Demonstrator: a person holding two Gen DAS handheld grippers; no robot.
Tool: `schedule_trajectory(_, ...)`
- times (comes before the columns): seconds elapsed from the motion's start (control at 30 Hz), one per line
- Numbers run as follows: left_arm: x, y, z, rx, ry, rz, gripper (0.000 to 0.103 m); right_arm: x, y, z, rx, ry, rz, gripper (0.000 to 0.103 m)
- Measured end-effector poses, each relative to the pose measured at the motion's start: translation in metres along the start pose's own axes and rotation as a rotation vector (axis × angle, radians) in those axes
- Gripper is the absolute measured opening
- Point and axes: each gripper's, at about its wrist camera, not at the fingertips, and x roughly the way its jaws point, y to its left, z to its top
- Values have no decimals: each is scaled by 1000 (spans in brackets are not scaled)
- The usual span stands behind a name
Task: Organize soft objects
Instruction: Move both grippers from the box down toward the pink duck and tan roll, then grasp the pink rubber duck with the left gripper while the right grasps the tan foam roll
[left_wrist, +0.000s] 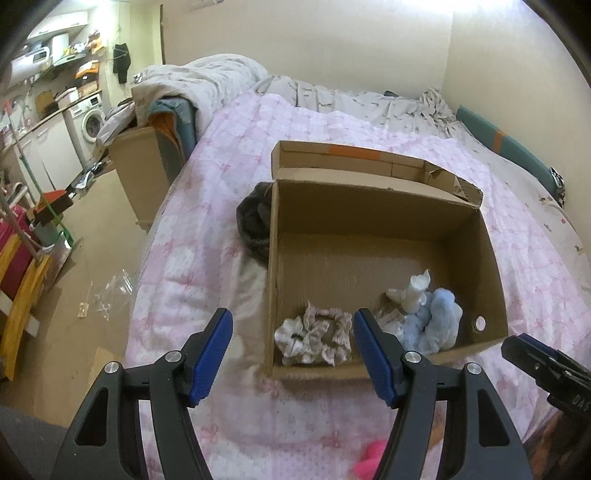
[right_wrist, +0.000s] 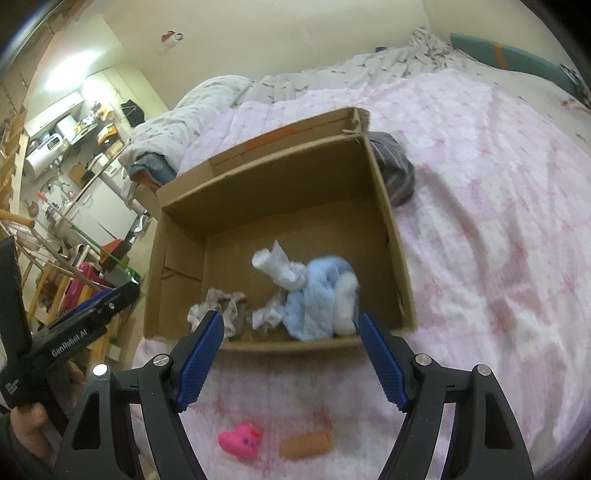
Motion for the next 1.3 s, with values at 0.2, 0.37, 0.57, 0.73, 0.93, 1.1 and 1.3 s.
schedule_trajectory(0.2,-10,-1,-20,7,24,-7,65,-12,-1,-16,26,17,-22,81)
schedule_trajectory(0.37,-13,-7,-33,20,49,-10,65,-13,-5,-31,70,67,-29,81)
schedule_trajectory(0.57,-2,-15,-47,39,121,-33,65,-12,-5,-43,80,106,-63,81)
schedule_trajectory(0.73,22,-24,-62,1,273,-141,65,-5,-16,-49,132,146,-121,81)
schedule_trajectory(0.93,46,-64,-90,146,416,-195,65,3,-28,-51,183,183,-139,81)
schedule_trajectory(1.1,53,-89,-107,233,463,-222,65,7,-31,-54,197,199,-150,81)
schedule_trajectory(1.3,65,-90,-114,229,494,-169,65,15,-29,-55,190,223,-168,81)
